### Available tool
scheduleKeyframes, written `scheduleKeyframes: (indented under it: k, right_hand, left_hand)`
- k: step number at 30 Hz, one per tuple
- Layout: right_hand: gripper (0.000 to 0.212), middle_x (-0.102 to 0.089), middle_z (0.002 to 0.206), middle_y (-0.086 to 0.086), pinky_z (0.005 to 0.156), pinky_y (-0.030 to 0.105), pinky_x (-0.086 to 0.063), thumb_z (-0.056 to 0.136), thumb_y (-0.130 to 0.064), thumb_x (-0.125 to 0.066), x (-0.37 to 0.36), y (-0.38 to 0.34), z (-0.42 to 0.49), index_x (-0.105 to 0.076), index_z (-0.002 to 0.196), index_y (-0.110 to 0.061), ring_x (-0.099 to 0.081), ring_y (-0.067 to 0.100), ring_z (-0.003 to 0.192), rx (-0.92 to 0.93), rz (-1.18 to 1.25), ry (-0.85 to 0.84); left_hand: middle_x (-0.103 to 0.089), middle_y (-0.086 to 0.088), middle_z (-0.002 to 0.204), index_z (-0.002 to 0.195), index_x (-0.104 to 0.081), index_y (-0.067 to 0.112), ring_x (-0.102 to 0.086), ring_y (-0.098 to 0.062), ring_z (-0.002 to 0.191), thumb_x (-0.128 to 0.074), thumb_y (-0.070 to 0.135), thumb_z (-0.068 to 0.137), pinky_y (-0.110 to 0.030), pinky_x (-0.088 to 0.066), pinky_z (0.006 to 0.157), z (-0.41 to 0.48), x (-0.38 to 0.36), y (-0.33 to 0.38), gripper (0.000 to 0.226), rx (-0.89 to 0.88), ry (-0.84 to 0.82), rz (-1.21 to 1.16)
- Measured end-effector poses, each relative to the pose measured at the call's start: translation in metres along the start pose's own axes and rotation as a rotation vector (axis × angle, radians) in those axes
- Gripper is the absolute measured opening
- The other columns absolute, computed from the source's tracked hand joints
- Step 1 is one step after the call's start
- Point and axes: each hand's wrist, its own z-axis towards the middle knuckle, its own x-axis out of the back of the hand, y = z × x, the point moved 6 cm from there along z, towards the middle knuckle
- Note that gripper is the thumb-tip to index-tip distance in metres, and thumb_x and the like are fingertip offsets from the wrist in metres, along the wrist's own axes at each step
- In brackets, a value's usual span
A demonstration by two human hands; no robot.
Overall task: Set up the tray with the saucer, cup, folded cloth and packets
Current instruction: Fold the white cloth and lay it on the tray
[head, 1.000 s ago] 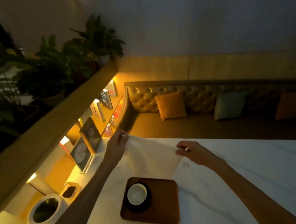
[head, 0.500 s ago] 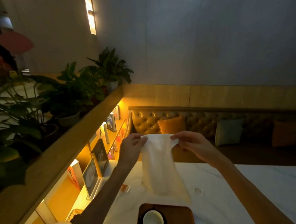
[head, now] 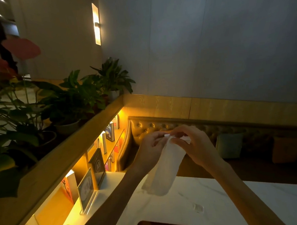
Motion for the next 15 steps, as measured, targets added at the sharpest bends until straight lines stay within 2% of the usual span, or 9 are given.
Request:
scheduleKeyframes:
  k: [2,7,10,12,15]
  right_hand:
    - [0.022,-0.068,0.098,-0.004,0.078,0.032,-0.057,0.084,-0.030,-0.069,0.002,-0.002,-0.001,-0.063,0.102,-0.020,-0.061,0.007,0.089,0.008,0.028,-0.004]
    - [0.017,-0.070,0.095,0.001,0.074,0.039,-0.058,0.082,-0.018,-0.073,0.006,-0.007,-0.004,-0.067,0.097,-0.013,-0.064,0.013,0.087,0.055,0.047,0.012]
    - [0.017,-0.070,0.095,-0.001,0.074,0.040,-0.058,0.082,-0.020,-0.073,0.005,-0.008,-0.002,-0.068,0.098,-0.014,-0.063,0.013,0.087,0.030,0.070,0.004]
    - [0.016,-0.069,0.095,-0.001,0.074,0.039,-0.057,0.083,-0.021,-0.072,0.006,-0.009,0.000,-0.068,0.097,-0.015,-0.062,0.012,0.087,0.016,0.093,0.004]
    - [0.014,-0.066,0.095,-0.003,0.074,0.035,-0.057,0.082,-0.022,-0.072,0.007,-0.013,0.001,-0.067,0.094,-0.016,-0.061,0.011,0.085,0.019,0.131,0.009]
  left_hand:
    - [-0.067,0.016,0.097,0.109,-0.064,0.031,-0.066,0.002,0.093,-0.052,0.026,0.096,-0.019,-0.056,0.075,-0.003,-0.004,0.004,0.018,-0.021,-0.021,-0.012]
    - [-0.065,0.016,0.095,0.111,-0.065,0.024,-0.064,0.005,0.091,-0.050,0.020,0.098,-0.017,-0.055,0.076,-0.008,-0.009,0.009,0.020,-0.048,-0.027,0.011]
    - [-0.065,0.015,0.096,0.108,-0.063,0.031,-0.064,0.002,0.093,-0.047,0.017,0.099,-0.021,-0.055,0.079,-0.010,-0.010,0.011,0.023,-0.053,-0.032,0.009]
    - [-0.066,0.019,0.097,0.106,-0.062,0.037,-0.064,0.003,0.095,-0.046,0.015,0.099,-0.018,-0.055,0.077,-0.013,-0.009,0.014,0.028,-0.076,-0.062,-0.017]
    - [-0.069,0.025,0.098,0.103,-0.062,0.048,-0.065,0.001,0.100,-0.052,0.021,0.096,-0.017,-0.055,0.078,-0.017,-0.003,0.020,0.030,-0.092,-0.079,-0.078]
